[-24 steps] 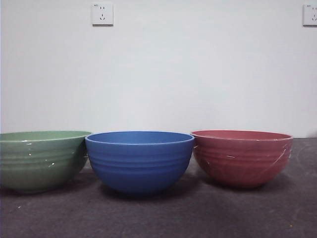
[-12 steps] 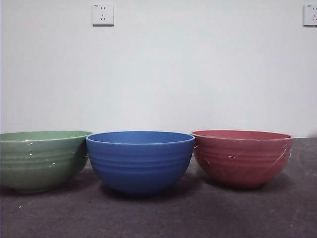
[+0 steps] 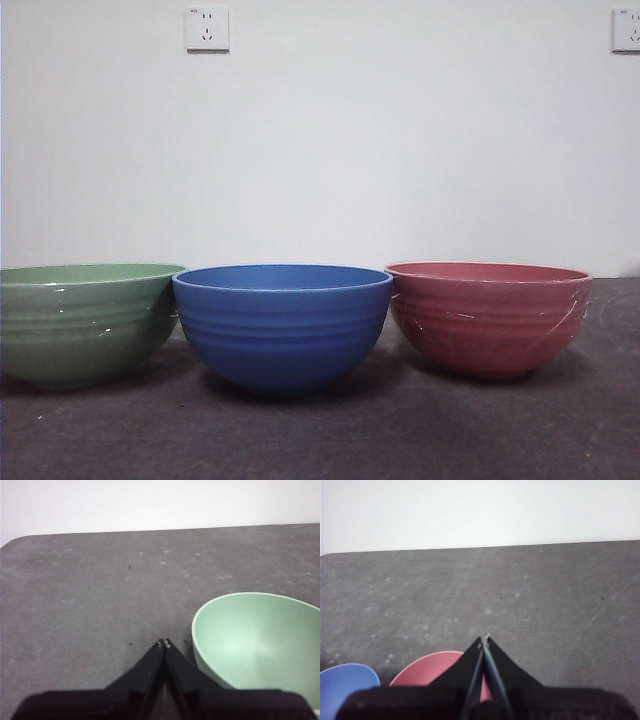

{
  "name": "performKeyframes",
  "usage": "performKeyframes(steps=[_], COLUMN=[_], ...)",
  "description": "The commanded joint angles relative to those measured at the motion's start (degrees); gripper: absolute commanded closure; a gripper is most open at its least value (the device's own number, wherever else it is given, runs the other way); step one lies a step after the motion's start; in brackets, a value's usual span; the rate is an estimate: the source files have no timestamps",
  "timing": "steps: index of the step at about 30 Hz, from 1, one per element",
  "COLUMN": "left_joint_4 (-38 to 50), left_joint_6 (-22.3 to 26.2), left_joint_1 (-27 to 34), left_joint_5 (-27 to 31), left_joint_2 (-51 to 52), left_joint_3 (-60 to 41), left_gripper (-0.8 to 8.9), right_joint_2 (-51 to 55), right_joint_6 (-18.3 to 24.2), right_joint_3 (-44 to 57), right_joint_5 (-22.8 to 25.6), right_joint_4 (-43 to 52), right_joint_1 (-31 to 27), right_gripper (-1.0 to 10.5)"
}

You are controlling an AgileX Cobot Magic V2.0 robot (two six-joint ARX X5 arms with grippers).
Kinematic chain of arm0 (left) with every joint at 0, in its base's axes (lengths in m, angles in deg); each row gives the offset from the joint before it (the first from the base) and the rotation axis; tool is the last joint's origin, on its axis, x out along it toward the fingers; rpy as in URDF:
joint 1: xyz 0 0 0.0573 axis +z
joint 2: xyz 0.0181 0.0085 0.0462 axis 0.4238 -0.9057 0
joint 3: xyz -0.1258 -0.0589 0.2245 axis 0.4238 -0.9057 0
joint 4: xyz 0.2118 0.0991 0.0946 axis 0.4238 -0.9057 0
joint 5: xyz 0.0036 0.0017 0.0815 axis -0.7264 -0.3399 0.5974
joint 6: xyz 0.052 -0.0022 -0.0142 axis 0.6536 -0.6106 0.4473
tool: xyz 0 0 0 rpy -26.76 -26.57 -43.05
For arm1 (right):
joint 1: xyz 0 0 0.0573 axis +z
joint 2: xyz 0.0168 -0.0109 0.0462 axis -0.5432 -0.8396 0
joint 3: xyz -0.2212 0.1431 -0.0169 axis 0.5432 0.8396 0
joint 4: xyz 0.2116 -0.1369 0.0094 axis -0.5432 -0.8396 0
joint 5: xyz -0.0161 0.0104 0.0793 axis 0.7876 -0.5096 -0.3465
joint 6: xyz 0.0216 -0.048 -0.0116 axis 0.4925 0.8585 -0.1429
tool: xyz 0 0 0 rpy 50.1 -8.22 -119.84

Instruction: Pick up the green bowl on the top,put the green bowl on the left,pick up the red bowl in the middle,put the red bowl on the right

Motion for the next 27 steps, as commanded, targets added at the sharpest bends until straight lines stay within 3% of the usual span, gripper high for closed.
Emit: performKeyframes(steps=[1,8,10,14,20,27], left_joint_4=[0.09,0.09,0.09,0.09,0.09,0.09], left_joint_6=[-0.35,-0.35,-0.35,-0.35,-0.35,-0.35], left_joint_1=[0.24,0.24,0.24,0.24,0.24,0.24], left_joint_5=[0.17,0.17,0.17,0.15,0.17,0.17], left_joint_2=[0.04,0.04,0.04,0.04,0.04,0.04], left_joint_3=[-0.90,-0.90,-0.90,-0.90,-0.90,-0.90], left_gripper=[8.17,8.17,8.16,8.17,8.17,8.16], right_joint_2=[0.11,0.11,0.13,4.13,15.08,26.40], right_joint_6=[-0.55,0.15,4.87,8.07,11.26,10.21], right_joint_3=[0.24,0.24,0.24,1.40,11.82,26.36], right_joint_5=[0.24,0.24,1.18,1.18,-12.28,-12.28], right_joint_4=[0.33,0.28,0.04,-3.69,0.09,7.65], right_joint_1=[0.02,0.02,0.04,-1.20,-11.15,-15.74], right_gripper=[9.5,9.5,9.5,9.5,9.5,9.5])
